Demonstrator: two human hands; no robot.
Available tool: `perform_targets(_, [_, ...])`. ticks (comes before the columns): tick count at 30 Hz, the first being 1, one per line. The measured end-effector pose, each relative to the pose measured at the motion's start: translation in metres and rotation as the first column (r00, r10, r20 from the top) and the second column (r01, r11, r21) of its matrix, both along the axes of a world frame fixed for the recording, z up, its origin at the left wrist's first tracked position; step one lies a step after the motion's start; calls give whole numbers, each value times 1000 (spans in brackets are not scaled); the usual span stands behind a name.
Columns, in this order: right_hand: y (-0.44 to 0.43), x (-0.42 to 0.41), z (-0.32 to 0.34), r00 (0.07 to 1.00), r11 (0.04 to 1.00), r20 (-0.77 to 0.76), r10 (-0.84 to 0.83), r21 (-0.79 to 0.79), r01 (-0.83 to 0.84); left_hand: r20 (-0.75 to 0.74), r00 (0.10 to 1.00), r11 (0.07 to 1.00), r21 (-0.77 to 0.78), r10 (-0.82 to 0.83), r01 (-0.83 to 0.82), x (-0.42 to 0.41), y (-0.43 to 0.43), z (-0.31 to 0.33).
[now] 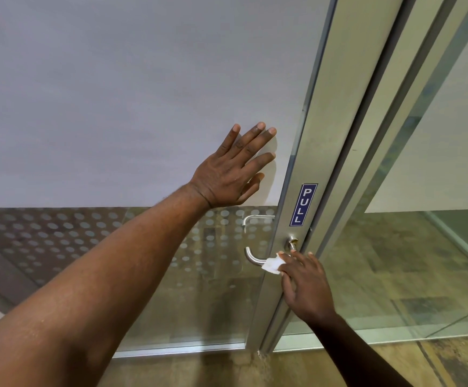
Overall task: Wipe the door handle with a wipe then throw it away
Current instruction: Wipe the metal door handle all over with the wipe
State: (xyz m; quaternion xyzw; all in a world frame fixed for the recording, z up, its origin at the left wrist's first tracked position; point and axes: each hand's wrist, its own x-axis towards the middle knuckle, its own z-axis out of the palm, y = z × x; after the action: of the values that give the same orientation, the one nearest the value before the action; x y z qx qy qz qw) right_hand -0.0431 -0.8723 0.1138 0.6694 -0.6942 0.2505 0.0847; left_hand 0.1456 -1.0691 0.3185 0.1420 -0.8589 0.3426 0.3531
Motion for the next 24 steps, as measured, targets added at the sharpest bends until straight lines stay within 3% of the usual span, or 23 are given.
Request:
perform_targets(7, [-6, -5, 2, 954, 980, 248, -168, -58, 188, 2, 1000, 1000, 3, 6, -6, -1, 0, 0])
perform_targets(13, [-24, -9, 7, 920, 954, 289, -265, -61, 294, 2, 1000, 1000, -8, 2, -2, -1, 0, 0])
perform_targets(19, [-39, -11, 13, 898, 959, 357, -257, -19, 282, 0, 1000, 1000, -11, 3, -3, -1, 0, 0])
perform_targets(24, [-43, -13, 16, 720, 893, 594, -360, -3, 449, 1, 1000, 1000, -16, 9, -9, -2, 1, 1])
